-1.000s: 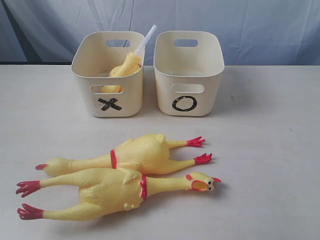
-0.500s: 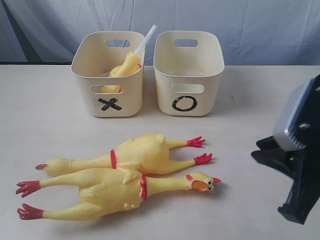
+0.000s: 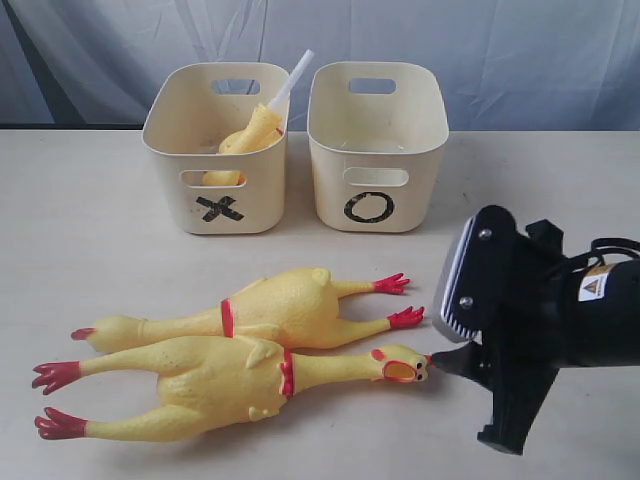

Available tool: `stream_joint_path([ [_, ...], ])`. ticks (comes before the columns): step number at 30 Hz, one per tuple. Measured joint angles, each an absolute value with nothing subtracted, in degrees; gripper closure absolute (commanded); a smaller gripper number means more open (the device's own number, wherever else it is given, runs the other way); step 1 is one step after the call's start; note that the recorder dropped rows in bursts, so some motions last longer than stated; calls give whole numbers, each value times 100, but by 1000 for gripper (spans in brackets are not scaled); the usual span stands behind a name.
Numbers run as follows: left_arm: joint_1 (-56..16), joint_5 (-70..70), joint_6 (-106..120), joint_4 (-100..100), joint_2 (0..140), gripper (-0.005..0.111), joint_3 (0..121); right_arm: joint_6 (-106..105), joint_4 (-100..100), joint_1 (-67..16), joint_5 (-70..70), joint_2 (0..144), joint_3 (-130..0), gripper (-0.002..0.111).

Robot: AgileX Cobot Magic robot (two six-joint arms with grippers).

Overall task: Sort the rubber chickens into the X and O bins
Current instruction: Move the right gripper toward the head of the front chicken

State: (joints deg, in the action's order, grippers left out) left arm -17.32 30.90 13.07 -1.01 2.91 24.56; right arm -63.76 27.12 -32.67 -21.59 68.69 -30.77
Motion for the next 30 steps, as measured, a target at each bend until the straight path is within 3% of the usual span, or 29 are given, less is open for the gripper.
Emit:
stream_joint_path([
  [15,-1732,2949,936,-151,291,107,2155,-6564,2175,-3557,-1374,7928,-3077,57],
  [30,-1732,3117,-262,1140,291,107,2145,-6577,2136,-3981,-728,8908,-3294,57],
])
